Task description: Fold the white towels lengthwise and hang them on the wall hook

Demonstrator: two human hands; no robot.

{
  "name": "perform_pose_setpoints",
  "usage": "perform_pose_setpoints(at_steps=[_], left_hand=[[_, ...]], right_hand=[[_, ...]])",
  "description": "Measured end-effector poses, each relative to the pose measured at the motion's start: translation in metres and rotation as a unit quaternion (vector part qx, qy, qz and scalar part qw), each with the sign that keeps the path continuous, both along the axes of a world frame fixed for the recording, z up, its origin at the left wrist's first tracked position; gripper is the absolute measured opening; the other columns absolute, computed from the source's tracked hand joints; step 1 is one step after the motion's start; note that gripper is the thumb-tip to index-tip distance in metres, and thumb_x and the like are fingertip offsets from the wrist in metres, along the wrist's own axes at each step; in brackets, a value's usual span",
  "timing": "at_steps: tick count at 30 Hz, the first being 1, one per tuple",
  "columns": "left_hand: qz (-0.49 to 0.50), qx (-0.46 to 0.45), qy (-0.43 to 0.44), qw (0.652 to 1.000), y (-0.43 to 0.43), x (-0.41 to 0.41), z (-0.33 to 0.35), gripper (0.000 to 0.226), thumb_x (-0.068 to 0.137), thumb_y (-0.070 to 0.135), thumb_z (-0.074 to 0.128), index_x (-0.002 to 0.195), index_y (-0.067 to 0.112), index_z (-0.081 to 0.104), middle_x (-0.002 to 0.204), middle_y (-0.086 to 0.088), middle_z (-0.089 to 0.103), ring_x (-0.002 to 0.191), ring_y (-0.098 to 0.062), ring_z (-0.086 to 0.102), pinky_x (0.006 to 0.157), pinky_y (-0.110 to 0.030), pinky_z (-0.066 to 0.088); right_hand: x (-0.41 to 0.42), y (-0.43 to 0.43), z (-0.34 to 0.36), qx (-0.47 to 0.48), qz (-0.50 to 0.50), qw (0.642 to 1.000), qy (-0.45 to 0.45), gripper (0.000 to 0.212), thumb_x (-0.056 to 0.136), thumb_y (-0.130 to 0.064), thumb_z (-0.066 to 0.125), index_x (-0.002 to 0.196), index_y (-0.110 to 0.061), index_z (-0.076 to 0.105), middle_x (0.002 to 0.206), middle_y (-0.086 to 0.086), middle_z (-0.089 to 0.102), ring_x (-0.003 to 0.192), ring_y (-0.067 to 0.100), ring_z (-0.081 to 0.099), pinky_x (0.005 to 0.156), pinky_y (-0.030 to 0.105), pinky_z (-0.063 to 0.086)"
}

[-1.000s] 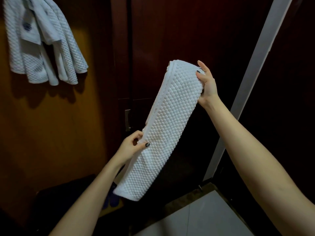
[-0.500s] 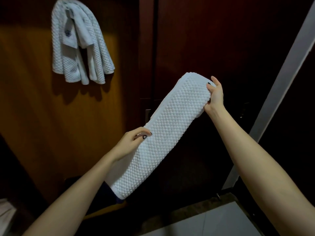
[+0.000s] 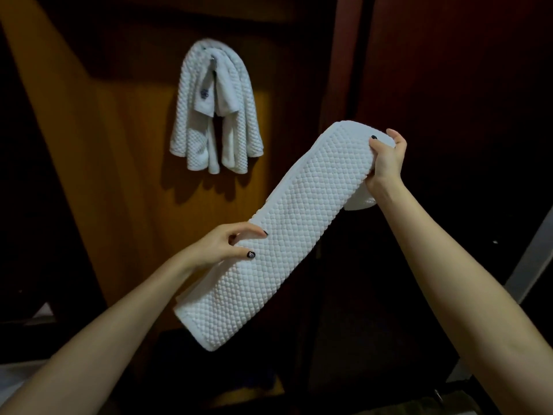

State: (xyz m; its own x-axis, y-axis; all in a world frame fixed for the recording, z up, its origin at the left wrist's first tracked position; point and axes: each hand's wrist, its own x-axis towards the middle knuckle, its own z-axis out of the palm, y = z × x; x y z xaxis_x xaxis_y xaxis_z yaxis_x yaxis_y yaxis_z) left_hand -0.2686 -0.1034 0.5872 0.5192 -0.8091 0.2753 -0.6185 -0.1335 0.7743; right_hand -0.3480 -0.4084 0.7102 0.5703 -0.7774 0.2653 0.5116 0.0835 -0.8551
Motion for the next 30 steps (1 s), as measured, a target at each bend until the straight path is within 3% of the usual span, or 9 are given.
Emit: perform_pose_setpoints(at_steps=[2,7,10,12,16,20,25,27,30], left_hand=[[0.015,-0.008,-0.025,1.0,0.025,0.018,0.01,0.039,0.084,0.017,0.072,0.117,0.035,0.062,0.123,0.025,0.058,0.118,-0.002,0.053,0.098,-0.024,0.04],[0.012,0.0,-0.018,1.0,0.085,0.064,0.044,0.036,0.087,0.016,0.069,0.114,0.04,0.065,0.123,0.029,0.058,0.119,0.011,0.048,0.09,-0.003,0.038],[0.076,-0.053,0.02,0.995,0.12,0.101,0.078,0.032,0.086,0.01,0.067,0.101,0.037,0.072,0.114,0.021,0.067,0.111,0.009,0.056,0.091,-0.016,0.044],[0.104,-0.074,0.045,0.991,0.139,0.125,0.105,0.028,0.086,0.009,0.067,0.099,0.033,0.074,0.119,0.014,0.065,0.112,0.002,0.056,0.095,-0.024,0.043],[0.114,-0.09,0.055,0.988,0.161,0.163,0.156,0.02,0.084,0.017,0.068,0.092,0.034,0.076,0.112,0.012,0.064,0.085,0.003,0.066,0.07,-0.013,0.053],[0.098,-0.106,0.027,0.989,0.171,0.201,0.194,0.017,0.075,0.027,0.071,0.09,0.035,0.076,0.1,0.021,0.062,0.073,0.002,0.068,0.059,-0.009,0.049],[0.1,-0.135,-0.019,0.986,0.174,0.262,0.242,0.055,0.054,0.049,0.085,0.101,0.029,0.065,0.098,0.011,0.07,0.095,-0.007,0.067,0.066,-0.015,0.052],[0.088,-0.161,-0.009,0.983,0.172,0.29,0.261,0.052,0.058,0.045,0.084,0.102,0.025,0.063,0.094,0.008,0.072,0.083,-0.002,0.069,0.063,-0.014,0.052],[0.091,-0.204,0.016,0.975,0.166,0.337,0.286,0.025,0.075,0.022,0.064,0.1,0.021,0.064,0.09,0.002,0.072,0.073,-0.005,0.07,0.06,-0.018,0.054]], right_hand=[[0.018,0.021,0.015,-0.006,-0.008,1.0,-0.003,0.044,0.09,-0.013,0.057,0.13,-0.028,0.044,0.126,0.007,0.047,0.106,0.022,0.057,0.069,0.033,0.055],[0.057,0.066,0.048,-0.022,-0.019,0.999,-0.035,0.036,0.09,-0.01,0.056,0.12,-0.027,0.046,0.105,-0.003,0.048,0.094,0.015,0.056,0.07,0.031,0.052],[0.077,0.083,0.061,-0.05,-0.032,0.997,-0.04,0.029,0.091,-0.009,0.055,0.115,-0.024,0.049,0.099,-0.003,0.051,0.085,0.011,0.057,0.064,0.028,0.053],[0.091,0.092,0.07,-0.08,-0.026,0.996,-0.039,0.024,0.092,-0.009,0.053,0.114,-0.02,0.052,0.097,-0.002,0.055,0.083,0.012,0.059,0.059,0.025,0.053],[0.117,0.111,0.093,-0.105,-0.016,0.993,-0.058,0.023,0.092,-0.008,0.052,0.114,-0.016,0.054,0.094,0.0,0.058,0.08,0.011,0.059,0.053,0.022,0.049],[0.145,0.119,0.123,-0.106,-0.003,0.99,-0.095,0.029,0.092,-0.006,0.055,0.12,-0.011,0.054,0.091,0.002,0.058,0.068,0.006,0.06,0.047,0.017,0.047],[0.186,0.115,0.163,-0.165,0.011,0.981,-0.103,0.037,0.09,-0.004,0.058,0.127,-0.006,0.052,0.088,0.003,0.054,0.068,0.006,0.057,0.049,0.018,0.046],[0.209,0.113,0.176,-0.171,0.012,0.979,-0.113,0.038,0.091,-0.003,0.058,0.128,-0.005,0.05,0.09,0.005,0.055,0.071,0.009,0.058,0.051,0.019,0.049],[0.25,0.106,0.191,-0.174,0.016,0.977,-0.122,0.035,0.091,-0.002,0.058,0.125,-0.005,0.049,0.091,0.006,0.054,0.075,0.011,0.059,0.052,0.018,0.052]])
